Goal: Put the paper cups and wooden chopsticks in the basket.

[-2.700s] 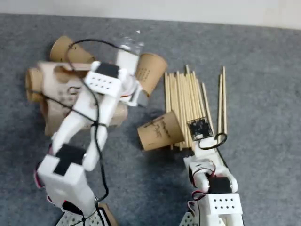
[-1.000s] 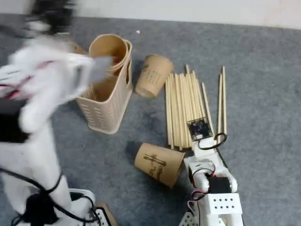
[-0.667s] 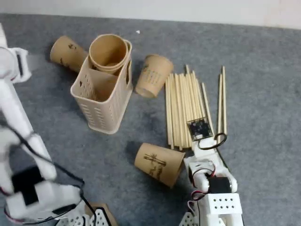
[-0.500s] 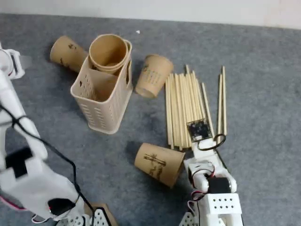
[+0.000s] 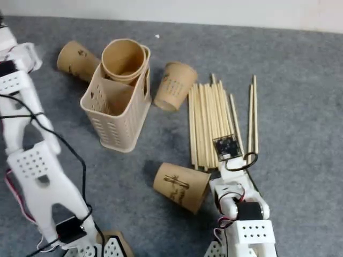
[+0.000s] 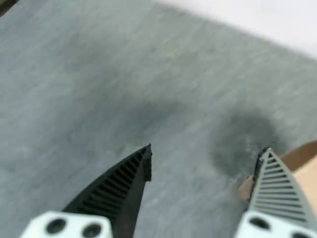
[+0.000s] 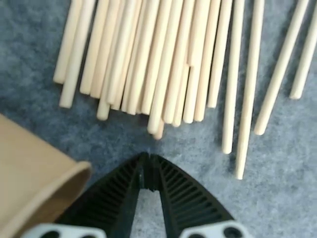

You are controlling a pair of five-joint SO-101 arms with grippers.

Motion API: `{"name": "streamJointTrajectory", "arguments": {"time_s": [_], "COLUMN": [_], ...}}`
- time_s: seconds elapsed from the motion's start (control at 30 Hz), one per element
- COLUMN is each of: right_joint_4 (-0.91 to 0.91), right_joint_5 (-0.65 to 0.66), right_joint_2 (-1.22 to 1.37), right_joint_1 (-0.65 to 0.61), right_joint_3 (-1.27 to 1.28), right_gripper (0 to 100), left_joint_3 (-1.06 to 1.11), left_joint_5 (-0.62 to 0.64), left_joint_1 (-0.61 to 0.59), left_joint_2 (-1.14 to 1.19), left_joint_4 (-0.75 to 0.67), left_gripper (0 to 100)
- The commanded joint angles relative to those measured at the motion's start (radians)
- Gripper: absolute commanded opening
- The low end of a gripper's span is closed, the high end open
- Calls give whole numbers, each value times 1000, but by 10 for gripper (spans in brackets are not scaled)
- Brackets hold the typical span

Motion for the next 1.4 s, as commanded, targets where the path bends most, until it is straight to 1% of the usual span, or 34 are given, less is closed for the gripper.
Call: {"name": "streamJointTrajectory", "arguments": {"time_s": [0.0,0.17,0.27,0.33,0.5,0.7,0.77,0.83,0.97,1.2,1.27,1.37], "right_joint_4": [-18,-18,-18,-18,-18,-18,-18,-18,-18,-18,-18,-18], "right_joint_5": [-3,-3,-3,-3,-3,-3,-3,-3,-3,-3,-3,-3], "right_joint_2": [2,2,2,2,2,2,2,2,2,2,2,2], "right_joint_1": [-7,-7,-7,-7,-7,-7,-7,-7,-7,-5,-5,-5], "right_joint_3": [-5,-5,-5,-5,-5,-5,-5,-5,-5,-5,-5,-5], "right_gripper": [27,27,27,27,27,27,27,27,27,27,27,27], "left_joint_3": [-255,-498,-575,-605,-714,-711,-711,-711,-710,-704,-704,-704], "left_joint_5": [14,9,-63,-95,-106,-109,-160,-213,-250,-339,-339,-341], "left_joint_1": [77,120,150,168,202,246,269,289,305,305,303,294], "left_joint_2": [145,380,456,472,472,403,377,354,340,343,343,343], "left_joint_4": [-21,-17,-8,49,235,473,542,595,637,674,680,680], "left_gripper": [326,326,326,326,326,326,326,326,322,146,114,92]}}
